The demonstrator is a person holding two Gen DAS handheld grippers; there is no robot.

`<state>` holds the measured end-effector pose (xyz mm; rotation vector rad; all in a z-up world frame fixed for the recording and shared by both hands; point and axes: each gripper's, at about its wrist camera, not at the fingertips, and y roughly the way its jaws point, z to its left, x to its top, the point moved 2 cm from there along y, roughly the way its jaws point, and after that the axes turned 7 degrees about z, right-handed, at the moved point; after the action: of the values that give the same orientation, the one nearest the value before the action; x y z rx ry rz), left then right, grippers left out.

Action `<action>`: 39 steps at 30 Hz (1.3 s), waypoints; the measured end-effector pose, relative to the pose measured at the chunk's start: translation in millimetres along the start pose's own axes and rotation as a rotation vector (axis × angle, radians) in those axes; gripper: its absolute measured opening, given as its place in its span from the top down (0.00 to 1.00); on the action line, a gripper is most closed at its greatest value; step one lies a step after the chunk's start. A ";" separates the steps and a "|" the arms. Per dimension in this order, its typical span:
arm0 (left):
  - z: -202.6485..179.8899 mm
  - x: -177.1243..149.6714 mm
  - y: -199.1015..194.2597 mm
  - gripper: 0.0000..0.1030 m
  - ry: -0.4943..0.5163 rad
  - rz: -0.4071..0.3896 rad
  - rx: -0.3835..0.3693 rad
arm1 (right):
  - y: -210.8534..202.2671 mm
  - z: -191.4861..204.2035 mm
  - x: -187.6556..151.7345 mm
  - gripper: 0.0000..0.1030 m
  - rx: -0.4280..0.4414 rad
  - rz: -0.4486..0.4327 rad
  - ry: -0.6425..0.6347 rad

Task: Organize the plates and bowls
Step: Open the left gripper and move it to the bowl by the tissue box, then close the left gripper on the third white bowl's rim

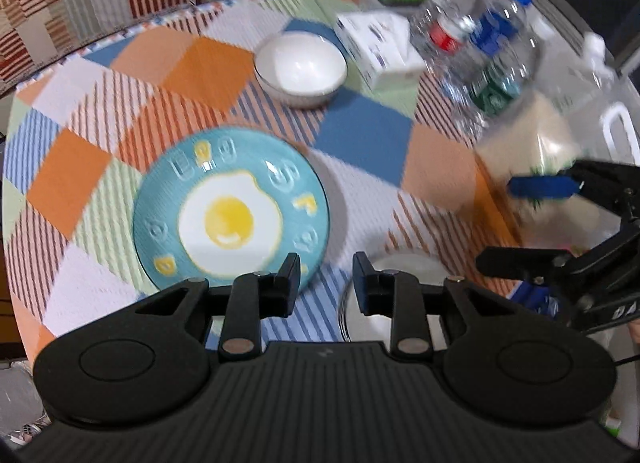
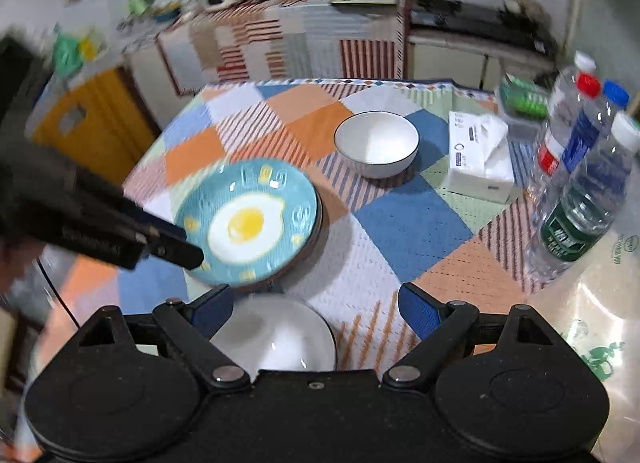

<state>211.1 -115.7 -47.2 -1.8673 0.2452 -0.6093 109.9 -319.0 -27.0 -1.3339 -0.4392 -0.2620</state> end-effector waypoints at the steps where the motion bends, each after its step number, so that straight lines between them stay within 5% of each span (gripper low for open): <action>1: 1.9 6.1 -2.8 0.74 -0.002 -0.013 -0.002 | 1.7 -5.6 6.9 0.15 0.049 0.015 0.029; 7: 15.6 42.9 -3.8 0.73 -0.030 -0.075 0.015 | 21.7 -33.9 57.7 0.16 0.072 0.039 0.166; 11: 18.7 64.0 18.5 0.68 -0.012 -0.163 0.086 | 51.4 -60.4 83.9 0.18 0.058 0.073 0.281; 14: 24.9 78.1 43.4 0.68 -0.032 -0.180 0.064 | 78.0 -77.2 100.4 0.20 0.086 0.057 0.362; 21: 53.5 120.4 85.1 0.68 -0.169 -0.250 0.031 | 133.2 -103.5 121.7 0.24 0.052 0.008 0.503; 26: 67.7 137.5 110.5 0.68 -0.171 -0.252 0.042 | 172.9 -124.8 107.8 0.29 0.097 0.026 0.663; 36: 65.7 147.1 142.4 0.66 -0.209 -0.249 0.052 | 202.0 -115.9 135.3 0.29 0.042 0.058 0.557; 39: 68.0 150.9 152.9 0.66 -0.236 -0.234 0.055 | 209.0 -117.5 139.3 0.44 -0.009 0.056 0.556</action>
<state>392.4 -185.3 -161.6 -1.9082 -0.1449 -0.5406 341.8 -377.6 -167.2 -1.2171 0.0673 -0.5690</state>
